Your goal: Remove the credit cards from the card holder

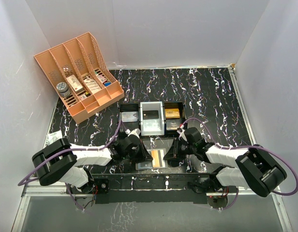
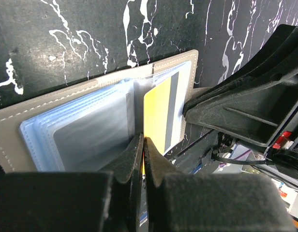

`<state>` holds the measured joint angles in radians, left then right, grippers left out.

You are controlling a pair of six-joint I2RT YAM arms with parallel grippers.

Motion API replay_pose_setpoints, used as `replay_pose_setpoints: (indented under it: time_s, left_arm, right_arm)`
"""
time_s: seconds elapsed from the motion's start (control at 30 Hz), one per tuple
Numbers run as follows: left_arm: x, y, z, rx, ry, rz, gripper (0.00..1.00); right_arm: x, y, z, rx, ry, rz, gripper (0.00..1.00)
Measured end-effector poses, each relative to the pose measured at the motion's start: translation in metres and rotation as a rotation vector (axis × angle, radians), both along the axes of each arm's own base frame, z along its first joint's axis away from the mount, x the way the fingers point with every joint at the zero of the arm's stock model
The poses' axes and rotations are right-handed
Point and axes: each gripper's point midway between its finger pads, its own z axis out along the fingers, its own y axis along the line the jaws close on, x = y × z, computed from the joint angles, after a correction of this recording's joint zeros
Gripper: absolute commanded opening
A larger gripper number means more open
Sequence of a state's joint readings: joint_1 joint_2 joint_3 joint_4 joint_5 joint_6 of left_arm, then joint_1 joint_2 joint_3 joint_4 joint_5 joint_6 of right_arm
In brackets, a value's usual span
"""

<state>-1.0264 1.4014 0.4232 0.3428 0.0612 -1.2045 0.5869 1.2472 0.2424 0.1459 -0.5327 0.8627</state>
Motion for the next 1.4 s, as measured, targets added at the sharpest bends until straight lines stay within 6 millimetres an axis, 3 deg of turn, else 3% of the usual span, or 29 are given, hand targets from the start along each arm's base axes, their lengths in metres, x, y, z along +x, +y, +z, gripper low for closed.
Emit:
replay_pose_setpoints:
  time_s: [0.37,0.5,0.7,1.0,1.4]
  left_arm:
    - [-0.001,0.010,0.002,0.036,-0.018,0.000,0.00]
    - [-0.001,0.011,0.002,0.040,-0.021,-0.004,0.00]
    - [-0.001,0.011,0.003,0.046,-0.027,-0.012,0.00]
    - [-0.001,0.011,0.003,0.053,-0.033,-0.023,0.00]
    - [-0.004,0.028,0.011,0.122,-0.067,-0.047,0.00]
  right_arm:
    - [0.004,-0.002,0.008,-0.068,-0.014,0.033,0.12]
    - [0.010,-0.005,0.021,-0.092,-0.052,0.031,0.14]
    - [0.015,0.008,0.042,-0.039,-0.094,0.055,0.16]
    - [-0.001,0.019,0.010,-0.084,0.020,0.114,0.19]
    - [0.003,0.018,0.008,-0.118,0.015,0.092,0.17]
